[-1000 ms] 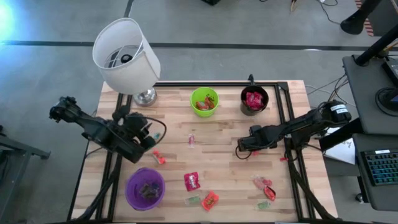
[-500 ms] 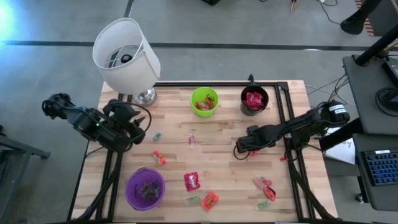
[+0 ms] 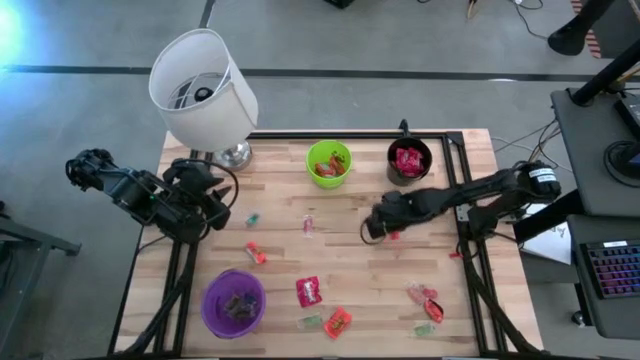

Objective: Sort candy
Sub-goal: Put the orange chocolate into the green bucket

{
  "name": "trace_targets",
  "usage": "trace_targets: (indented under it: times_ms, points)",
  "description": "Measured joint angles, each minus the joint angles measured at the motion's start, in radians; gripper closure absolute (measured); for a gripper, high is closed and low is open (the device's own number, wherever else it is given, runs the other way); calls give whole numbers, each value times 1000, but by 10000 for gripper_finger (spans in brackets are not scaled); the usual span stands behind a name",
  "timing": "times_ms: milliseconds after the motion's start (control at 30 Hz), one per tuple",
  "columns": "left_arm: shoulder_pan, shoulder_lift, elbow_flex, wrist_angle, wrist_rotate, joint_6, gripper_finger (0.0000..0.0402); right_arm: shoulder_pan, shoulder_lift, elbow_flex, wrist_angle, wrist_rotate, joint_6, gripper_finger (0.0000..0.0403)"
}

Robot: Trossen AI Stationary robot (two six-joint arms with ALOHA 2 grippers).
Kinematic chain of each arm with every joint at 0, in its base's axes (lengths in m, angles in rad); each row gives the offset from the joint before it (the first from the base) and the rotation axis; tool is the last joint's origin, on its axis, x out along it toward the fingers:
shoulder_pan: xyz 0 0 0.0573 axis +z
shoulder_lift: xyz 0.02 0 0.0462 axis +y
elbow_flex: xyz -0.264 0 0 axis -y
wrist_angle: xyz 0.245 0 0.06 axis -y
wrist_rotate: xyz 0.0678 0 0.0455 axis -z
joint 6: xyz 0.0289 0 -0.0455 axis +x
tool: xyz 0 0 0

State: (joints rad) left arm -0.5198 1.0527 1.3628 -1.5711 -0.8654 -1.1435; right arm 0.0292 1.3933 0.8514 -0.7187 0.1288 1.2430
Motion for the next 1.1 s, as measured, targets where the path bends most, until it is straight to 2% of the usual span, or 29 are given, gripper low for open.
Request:
trace_targets:
  times_ms: [133, 267, 367, 500, 633, 800, 967, 1100]
  points:
    - [0, 0, 0, 0, 5, -28, 285, -110, -2, 102, 14, 3, -180, 385]
    - [0, -1, 0, 0, 76, -45, 285, -205, 8, 196, 98, 4, -361, 385]
    - [0, 3, 0, 0, 92, -52, 285, -259, 32, 256, 151, 2, -480, 385]
    - [0, 13, 0, 1, 92, -53, 285, -323, 95, 341, 185, -15, -612, 385]
    - [0, 25, 0, 3, 92, -53, 285, -383, 197, 436, 185, -91, -711, 385]
    - [0, 37, 0, 3, 92, -55, 285, -414, 325, 573, 182, -189, -847, 385]
    - [0, 39, 0, 3, 94, -82, 285, -416, 382, 692, 177, -216, -940, 385]
    - [0, 39, 0, 3, 98, -109, 285, -431, 402, 720, 172, -216, -981, 385]
